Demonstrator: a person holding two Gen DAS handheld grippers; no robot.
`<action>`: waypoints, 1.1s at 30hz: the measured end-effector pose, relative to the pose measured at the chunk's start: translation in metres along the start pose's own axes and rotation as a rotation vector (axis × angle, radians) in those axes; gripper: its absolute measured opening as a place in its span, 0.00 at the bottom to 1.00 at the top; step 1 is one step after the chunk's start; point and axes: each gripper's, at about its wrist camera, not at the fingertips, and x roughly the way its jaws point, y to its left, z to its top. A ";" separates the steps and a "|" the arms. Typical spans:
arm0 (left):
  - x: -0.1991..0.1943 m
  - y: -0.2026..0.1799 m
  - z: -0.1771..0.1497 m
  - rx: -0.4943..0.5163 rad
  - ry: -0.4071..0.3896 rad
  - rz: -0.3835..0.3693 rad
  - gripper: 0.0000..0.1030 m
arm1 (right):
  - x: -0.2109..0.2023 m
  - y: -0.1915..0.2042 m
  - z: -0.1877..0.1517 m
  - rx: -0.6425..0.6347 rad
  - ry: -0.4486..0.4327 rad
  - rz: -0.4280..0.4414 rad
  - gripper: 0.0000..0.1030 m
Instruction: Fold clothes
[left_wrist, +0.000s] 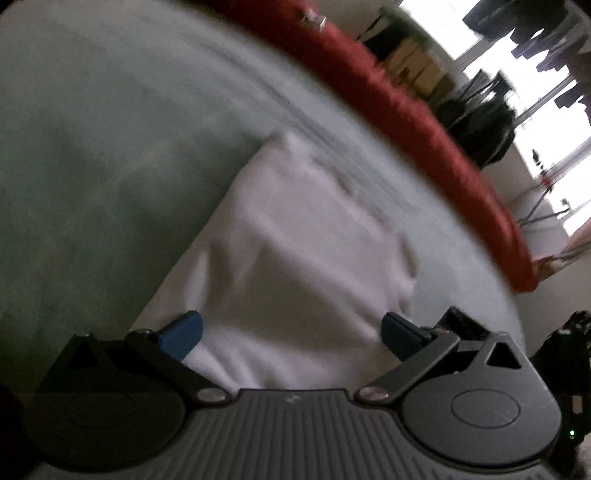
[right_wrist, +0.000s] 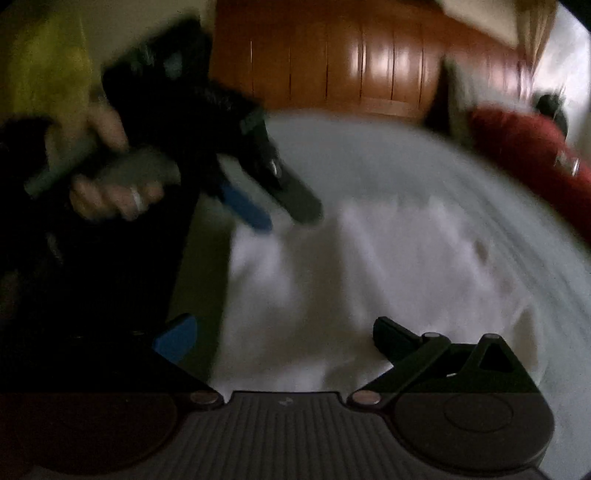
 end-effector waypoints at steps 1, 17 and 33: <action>-0.001 -0.002 0.000 0.016 0.001 0.003 0.99 | -0.004 0.001 -0.005 -0.022 -0.010 0.001 1.00; 0.032 -0.029 0.084 0.045 -0.091 -0.098 0.97 | -0.017 -0.059 0.002 0.083 -0.052 -0.037 1.00; 0.078 -0.048 0.105 0.099 -0.114 -0.032 0.98 | -0.028 -0.098 -0.003 0.278 -0.128 -0.059 1.00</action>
